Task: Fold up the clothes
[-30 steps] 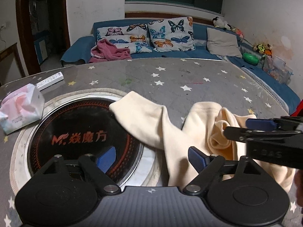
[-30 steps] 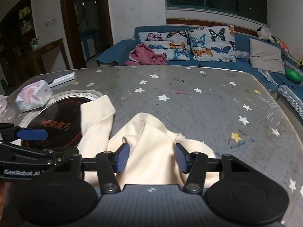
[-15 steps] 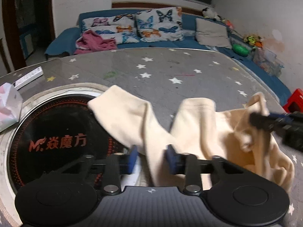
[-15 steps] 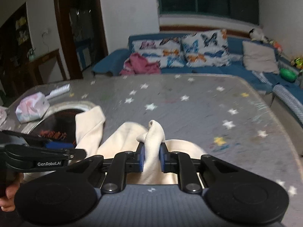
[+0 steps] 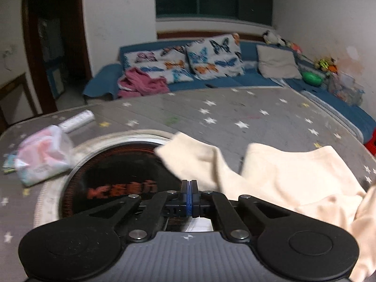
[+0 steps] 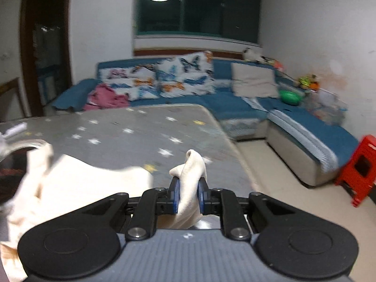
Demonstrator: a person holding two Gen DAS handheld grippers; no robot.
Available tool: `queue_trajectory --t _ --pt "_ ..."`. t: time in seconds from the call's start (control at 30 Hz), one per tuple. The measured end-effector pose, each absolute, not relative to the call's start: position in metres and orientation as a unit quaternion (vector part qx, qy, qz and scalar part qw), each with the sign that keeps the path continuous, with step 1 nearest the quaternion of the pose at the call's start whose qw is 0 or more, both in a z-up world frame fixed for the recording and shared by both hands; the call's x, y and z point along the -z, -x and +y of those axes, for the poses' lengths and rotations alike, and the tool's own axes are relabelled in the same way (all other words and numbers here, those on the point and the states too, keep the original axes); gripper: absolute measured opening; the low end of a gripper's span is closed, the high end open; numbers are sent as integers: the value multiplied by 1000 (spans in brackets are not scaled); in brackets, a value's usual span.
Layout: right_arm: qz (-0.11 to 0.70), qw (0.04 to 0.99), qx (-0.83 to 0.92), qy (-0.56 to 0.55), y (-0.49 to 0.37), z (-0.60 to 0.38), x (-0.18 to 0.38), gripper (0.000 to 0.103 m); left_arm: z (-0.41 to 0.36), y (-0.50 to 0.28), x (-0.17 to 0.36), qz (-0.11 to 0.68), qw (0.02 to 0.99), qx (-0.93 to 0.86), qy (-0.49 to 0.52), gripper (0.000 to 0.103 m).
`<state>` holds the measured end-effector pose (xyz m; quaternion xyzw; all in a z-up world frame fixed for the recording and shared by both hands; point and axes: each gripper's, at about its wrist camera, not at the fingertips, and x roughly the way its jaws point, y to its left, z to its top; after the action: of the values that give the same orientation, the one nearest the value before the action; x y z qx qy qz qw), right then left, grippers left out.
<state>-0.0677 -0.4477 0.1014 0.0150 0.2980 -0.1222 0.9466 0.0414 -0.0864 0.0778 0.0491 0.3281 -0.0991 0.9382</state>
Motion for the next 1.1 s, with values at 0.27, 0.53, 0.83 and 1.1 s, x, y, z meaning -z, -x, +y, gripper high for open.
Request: queue_trajectory --t 0.27,0.53,0.83,1.1 --pt "328 926 185 -20 86 -480 -79 31 -78 -37 -90 334 935 112 -34 5" --pt "311 940 140 21 68 -453 -85 50 -141 -53 -71 344 922 158 -80 51" --pt "345 936 71 15 21 -423 -67 50 -146 -101 -39 392 910 122 -59 56" --pt "369 929 36 16 -7 -401 -52 50 -117 -94 -36 395 906 155 4 2"
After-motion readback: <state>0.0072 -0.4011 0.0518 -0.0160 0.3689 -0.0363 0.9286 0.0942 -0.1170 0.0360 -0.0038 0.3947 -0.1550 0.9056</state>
